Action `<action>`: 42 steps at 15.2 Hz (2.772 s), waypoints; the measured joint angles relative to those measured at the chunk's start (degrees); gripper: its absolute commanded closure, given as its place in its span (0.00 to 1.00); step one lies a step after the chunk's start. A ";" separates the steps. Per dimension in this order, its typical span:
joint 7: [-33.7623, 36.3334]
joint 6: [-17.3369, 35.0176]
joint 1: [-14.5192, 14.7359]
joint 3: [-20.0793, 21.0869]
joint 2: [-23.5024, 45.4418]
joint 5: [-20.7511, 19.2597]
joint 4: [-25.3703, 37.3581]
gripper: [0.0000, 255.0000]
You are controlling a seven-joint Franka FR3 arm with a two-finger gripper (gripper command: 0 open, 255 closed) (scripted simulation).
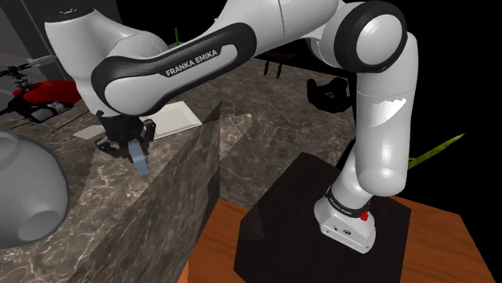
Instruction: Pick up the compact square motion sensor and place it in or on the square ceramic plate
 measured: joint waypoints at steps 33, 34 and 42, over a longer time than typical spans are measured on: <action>-9.25 -12.52 -4.54 -1.10 -2.28 2.43 11.55 1.00; -10.46 -12.85 -5.19 -1.49 -1.78 2.34 12.53 1.00; -19.70 -14.65 -10.65 -4.29 1.51 2.03 18.51 1.00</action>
